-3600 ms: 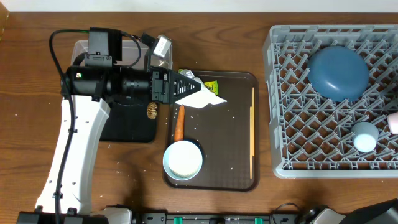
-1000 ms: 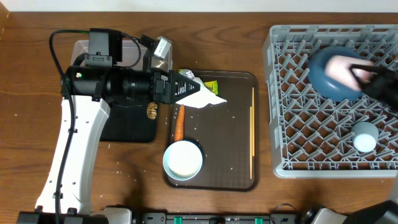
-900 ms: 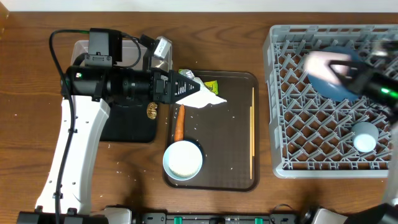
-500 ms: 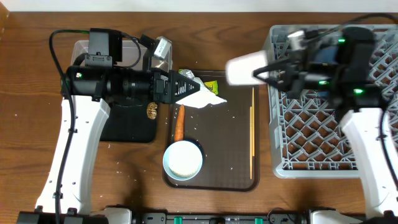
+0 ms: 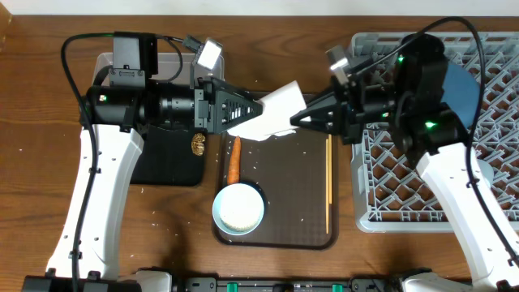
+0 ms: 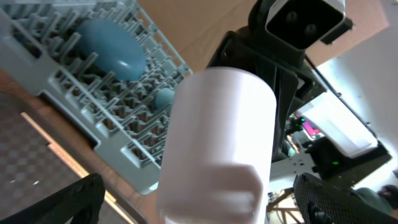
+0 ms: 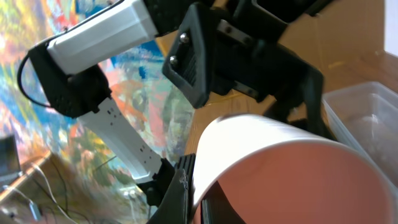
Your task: Sort waste into correct bins and load items into the dishwasher rack
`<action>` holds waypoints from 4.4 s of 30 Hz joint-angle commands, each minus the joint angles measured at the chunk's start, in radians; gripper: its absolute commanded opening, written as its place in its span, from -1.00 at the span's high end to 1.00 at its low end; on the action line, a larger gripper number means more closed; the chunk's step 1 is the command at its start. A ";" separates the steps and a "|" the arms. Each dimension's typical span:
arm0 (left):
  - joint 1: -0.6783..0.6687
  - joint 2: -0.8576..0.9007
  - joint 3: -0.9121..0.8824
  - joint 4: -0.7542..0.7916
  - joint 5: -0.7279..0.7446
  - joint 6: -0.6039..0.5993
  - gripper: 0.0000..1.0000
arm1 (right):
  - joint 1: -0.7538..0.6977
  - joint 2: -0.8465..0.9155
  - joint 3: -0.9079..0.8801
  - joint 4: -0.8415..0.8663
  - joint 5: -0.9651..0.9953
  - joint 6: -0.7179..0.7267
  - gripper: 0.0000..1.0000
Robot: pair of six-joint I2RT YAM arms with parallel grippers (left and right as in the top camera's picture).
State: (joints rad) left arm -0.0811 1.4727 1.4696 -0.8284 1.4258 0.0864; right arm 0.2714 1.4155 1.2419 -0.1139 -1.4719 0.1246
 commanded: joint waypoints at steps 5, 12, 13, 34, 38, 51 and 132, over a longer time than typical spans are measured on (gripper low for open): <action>-0.030 0.004 0.000 0.004 0.064 0.014 -0.95 | 0.069 -0.021 0.011 0.079 0.037 -0.006 0.97; -0.058 0.004 0.000 0.005 0.067 0.014 -0.95 | 0.069 -0.021 0.011 0.116 0.115 -0.006 0.98; -0.058 0.004 0.000 0.005 0.066 0.014 -0.94 | 0.069 -0.021 0.011 0.126 0.115 -0.006 0.98; -0.058 0.003 0.000 0.008 -0.029 0.013 -0.25 | -0.033 -0.021 0.011 0.102 0.137 0.100 -0.41; -0.058 0.003 0.000 0.008 -0.029 0.010 -0.24 | -0.097 -0.021 0.011 0.096 0.177 0.205 -0.37; -0.095 0.003 0.000 -0.044 -0.415 -0.047 -0.11 | -0.120 -0.021 0.011 -0.221 0.549 0.286 -0.36; -0.018 0.008 0.171 -0.469 -1.341 -0.313 -0.96 | 0.388 0.326 0.028 -0.676 1.476 0.088 0.46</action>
State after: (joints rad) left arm -0.1024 1.4799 1.6230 -1.2922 0.0971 -0.2138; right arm 0.6716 1.7752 1.2575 -0.7624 -0.0422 0.1905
